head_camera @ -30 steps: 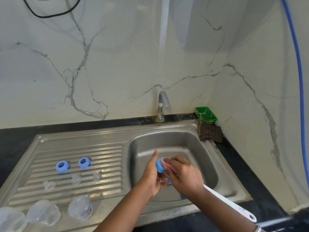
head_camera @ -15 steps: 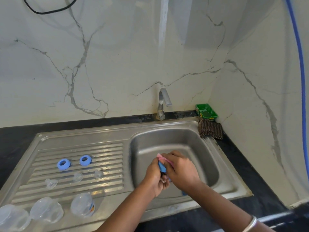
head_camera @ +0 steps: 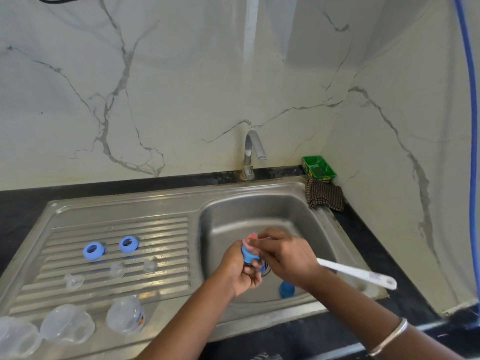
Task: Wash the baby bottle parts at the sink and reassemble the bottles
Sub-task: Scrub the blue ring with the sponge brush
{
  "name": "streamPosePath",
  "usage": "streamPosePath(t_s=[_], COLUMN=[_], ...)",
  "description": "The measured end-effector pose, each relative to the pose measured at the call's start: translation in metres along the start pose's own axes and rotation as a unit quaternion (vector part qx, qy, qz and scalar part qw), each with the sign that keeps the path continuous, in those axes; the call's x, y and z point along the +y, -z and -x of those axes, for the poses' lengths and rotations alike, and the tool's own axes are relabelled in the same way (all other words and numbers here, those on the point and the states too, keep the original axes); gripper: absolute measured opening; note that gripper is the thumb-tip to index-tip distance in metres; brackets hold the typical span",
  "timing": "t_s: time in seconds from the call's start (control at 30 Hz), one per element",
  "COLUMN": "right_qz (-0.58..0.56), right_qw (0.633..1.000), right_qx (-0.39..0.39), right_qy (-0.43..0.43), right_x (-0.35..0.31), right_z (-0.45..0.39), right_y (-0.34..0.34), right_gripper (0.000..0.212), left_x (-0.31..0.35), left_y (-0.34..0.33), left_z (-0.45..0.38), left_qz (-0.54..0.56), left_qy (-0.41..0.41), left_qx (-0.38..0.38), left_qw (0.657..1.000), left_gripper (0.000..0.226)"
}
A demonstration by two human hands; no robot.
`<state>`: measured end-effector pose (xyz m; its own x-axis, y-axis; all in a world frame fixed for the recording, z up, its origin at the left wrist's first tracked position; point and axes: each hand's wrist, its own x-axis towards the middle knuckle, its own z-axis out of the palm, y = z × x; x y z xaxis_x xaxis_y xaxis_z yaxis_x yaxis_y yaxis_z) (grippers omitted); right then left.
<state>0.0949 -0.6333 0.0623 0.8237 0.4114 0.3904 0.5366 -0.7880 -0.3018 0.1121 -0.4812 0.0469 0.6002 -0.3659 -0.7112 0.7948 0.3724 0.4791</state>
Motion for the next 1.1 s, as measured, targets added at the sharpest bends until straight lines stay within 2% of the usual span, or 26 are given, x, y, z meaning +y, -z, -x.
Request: streamPosePath(t_s=[0.1,0.2,0.33,0.47,0.57,0.63,0.73,0.83,0.9,1.03,1.1], right_qz=[-0.05,-0.031,-0.106,-0.264,-0.361,-0.381,-0.283,-0.186,-0.102,-0.009,0.047], right_qw=[0.987,0.981,0.959,0.882,0.819,0.796,0.828,0.881,0.909,0.918,0.918], right_qx=[-0.006,-0.039,-0.032,-0.01,-0.014,-0.012,-0.006,-0.005,-0.036,-0.008,-0.023], right_qy=[-0.151,-0.186,-0.261,-0.391,-0.446,-0.469,-0.485,-0.436,-0.403,-0.396,-0.393], right_x=[-0.007,-0.01,-0.004,0.018,0.045,0.068,0.112,0.157,0.191,0.236,0.255], right_z=[0.004,0.014,0.02,0.004,-0.002,-0.005,-0.011,-0.024,-0.031,-0.04,-0.048], right_y=[-0.017,-0.03,-0.035,-0.032,-0.03,-0.026,-0.022,-0.009,-0.001,0.01,0.011], right_gripper=[0.031,0.032,0.036,0.039,0.031,0.029,0.033,0.022,0.025,0.04,0.047], left_x=[0.0,-0.004,-0.015,-0.02,-0.015,-0.009,0.001,0.011,0.017,0.027,0.032], left_y=[0.001,-0.002,-0.013,-0.019,-0.021,-0.025,-0.039,-0.055,-0.067,-0.089,-0.098], left_z=[-0.007,-0.016,-0.026,-0.038,-0.052,-0.059,-0.077,-0.099,-0.115,-0.143,-0.155], left_qz=[0.058,0.062,-0.016,-0.089,-0.124,-0.116,-0.076,-0.089,-0.116,-0.187,-0.196], left_qy=[-0.013,-0.025,-0.058,-0.094,-0.108,-0.1,-0.08,-0.094,-0.101,-0.115,-0.119], left_qx=[0.036,0.076,0.098,0.117,0.135,0.139,0.132,0.123,0.126,0.16,0.17], left_qw=[0.998,0.995,0.993,0.985,0.977,0.978,0.985,0.984,0.98,0.962,0.958], left_gripper=[0.033,0.041,0.041,0.037,0.043,0.043,0.042,0.047,0.049,0.053,0.053])
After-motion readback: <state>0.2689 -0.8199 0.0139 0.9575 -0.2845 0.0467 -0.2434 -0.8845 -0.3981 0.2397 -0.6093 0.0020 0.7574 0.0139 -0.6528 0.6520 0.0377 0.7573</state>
